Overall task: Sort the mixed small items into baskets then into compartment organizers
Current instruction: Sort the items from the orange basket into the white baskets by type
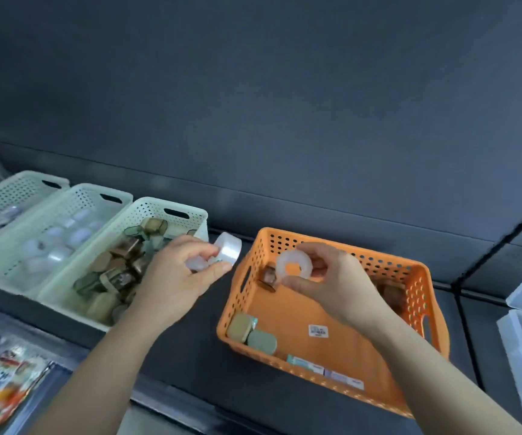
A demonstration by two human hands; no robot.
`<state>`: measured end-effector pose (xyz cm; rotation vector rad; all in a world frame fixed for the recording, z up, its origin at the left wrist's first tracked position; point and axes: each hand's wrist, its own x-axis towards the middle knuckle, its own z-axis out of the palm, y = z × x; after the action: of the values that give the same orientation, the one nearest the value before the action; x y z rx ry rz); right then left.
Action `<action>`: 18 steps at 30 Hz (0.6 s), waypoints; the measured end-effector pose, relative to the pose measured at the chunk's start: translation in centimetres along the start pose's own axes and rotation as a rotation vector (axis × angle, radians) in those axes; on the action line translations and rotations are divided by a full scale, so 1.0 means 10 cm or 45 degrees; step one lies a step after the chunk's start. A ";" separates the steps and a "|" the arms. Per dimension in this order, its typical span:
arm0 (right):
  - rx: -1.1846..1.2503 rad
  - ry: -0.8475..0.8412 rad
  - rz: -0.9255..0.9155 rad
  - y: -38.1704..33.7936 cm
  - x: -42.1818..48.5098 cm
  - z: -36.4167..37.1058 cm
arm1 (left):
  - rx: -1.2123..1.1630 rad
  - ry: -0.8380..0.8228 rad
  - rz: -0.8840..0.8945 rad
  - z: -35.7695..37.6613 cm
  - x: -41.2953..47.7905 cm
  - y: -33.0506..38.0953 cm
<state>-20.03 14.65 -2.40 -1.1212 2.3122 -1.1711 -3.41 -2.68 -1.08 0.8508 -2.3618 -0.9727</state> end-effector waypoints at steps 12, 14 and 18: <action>0.225 -0.108 0.018 -1.28 0.84 1.68 | 0.297 0.119 -0.288 -1.86 0.59 -1.90; 0.221 -0.109 0.031 -1.42 0.99 1.94 | 0.425 0.003 -0.297 -2.02 0.70 -2.22; 0.161 -0.086 0.059 -1.63 1.25 2.41 | 0.480 -0.272 -0.253 -2.18 0.82 -2.60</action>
<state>-5.94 -13.69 -3.54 -1.0403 2.1690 -1.2245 13.38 -33.08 -4.78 1.1930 -2.7381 -0.7290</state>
